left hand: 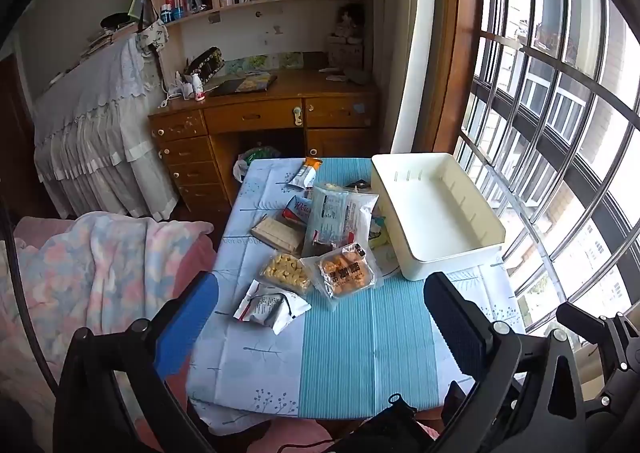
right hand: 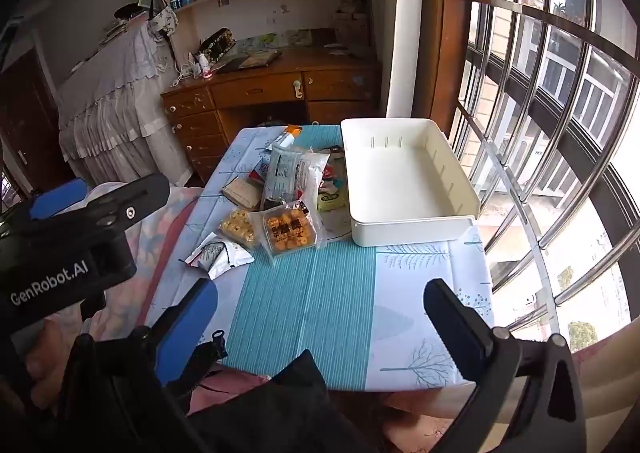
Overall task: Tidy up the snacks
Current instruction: 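Move both tools toward the snack packets on the table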
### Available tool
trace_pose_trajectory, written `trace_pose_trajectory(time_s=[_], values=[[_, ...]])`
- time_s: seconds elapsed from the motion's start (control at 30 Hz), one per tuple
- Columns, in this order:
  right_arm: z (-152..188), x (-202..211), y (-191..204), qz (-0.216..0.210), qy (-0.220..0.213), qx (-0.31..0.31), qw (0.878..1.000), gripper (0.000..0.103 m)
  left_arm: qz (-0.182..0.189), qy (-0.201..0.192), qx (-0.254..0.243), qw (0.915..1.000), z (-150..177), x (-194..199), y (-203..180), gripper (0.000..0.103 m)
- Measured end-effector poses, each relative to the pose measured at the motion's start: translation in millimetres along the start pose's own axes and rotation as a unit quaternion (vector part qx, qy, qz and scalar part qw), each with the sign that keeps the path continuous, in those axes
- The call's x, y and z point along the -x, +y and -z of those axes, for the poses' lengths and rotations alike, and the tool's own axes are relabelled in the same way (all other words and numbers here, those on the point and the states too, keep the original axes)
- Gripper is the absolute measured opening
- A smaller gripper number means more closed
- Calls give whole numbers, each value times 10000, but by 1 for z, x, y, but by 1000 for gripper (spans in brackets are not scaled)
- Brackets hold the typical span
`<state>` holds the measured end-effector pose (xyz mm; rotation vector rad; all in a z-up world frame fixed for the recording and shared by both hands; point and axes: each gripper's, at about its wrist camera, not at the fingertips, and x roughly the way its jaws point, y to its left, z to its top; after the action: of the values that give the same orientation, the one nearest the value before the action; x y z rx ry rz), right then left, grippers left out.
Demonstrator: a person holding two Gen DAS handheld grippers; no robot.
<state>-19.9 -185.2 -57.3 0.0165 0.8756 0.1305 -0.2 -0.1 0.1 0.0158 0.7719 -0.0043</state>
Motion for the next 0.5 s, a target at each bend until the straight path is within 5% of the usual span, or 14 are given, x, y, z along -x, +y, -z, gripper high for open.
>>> trace_pose_trajectory(time_s=[0.5], values=[[1,-4,-1,-141,41,-127,9998,103,-49,12,-35,10000,-1,-4,0,102]])
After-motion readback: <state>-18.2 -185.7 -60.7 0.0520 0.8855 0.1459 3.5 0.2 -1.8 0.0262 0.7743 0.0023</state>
